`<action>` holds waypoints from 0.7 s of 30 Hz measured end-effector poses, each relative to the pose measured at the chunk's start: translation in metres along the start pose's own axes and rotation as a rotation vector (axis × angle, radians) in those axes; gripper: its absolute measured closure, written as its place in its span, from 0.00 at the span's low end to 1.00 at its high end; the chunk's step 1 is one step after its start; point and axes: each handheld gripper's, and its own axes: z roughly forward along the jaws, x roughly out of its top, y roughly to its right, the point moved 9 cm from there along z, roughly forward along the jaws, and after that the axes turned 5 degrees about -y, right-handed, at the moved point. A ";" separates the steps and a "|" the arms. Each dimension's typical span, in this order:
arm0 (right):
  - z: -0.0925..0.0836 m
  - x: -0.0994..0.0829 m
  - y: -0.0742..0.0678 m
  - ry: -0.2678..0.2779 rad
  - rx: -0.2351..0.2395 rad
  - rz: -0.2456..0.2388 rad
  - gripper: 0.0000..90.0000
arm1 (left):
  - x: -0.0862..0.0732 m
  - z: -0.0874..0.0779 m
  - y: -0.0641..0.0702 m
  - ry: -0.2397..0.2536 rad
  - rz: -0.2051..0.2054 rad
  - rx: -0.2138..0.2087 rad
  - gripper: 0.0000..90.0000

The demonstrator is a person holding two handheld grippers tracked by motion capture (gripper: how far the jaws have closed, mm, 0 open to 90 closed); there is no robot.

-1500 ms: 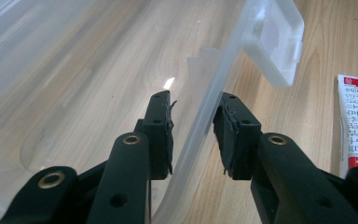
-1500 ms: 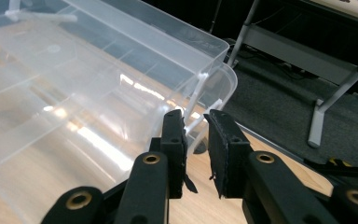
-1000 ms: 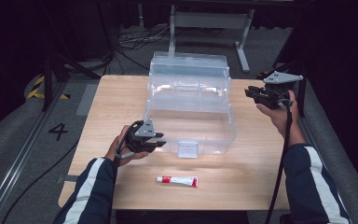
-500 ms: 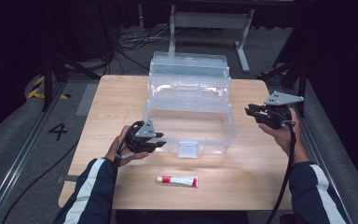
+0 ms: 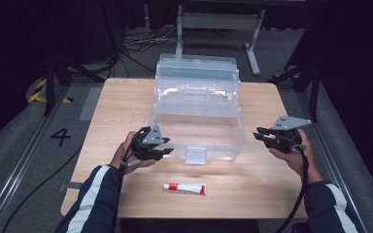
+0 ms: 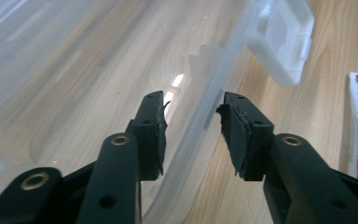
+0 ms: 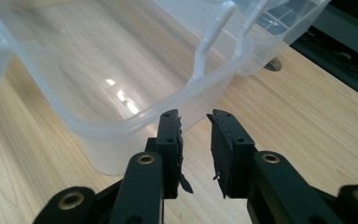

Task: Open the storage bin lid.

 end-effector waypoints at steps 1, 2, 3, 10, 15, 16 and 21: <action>0.001 -0.002 -0.002 0.003 0.008 0.010 0.82 | 0.000 0.000 0.000 -0.001 -0.001 0.002 0.63; 0.003 -0.006 -0.005 -0.001 0.020 0.011 0.82 | 0.000 -0.001 0.000 -0.002 -0.001 0.001 0.62; 0.004 -0.008 -0.007 -0.009 0.023 0.007 0.82 | 0.000 -0.002 0.000 0.000 0.000 -0.001 0.62; 0.014 -0.022 -0.032 -0.057 0.076 -0.038 0.82 | 0.000 -0.006 0.001 0.013 -0.013 0.003 0.53; 0.016 -0.024 -0.049 -0.073 0.112 -0.076 0.82 | 0.001 -0.011 0.001 0.014 -0.028 0.024 0.43; 0.017 -0.024 -0.053 -0.077 0.122 -0.086 0.82 | 0.001 -0.012 0.001 0.015 -0.028 0.027 0.41; 0.017 -0.024 -0.070 -0.085 0.164 -0.116 0.81 | 0.002 -0.023 0.001 0.027 -0.038 0.063 0.33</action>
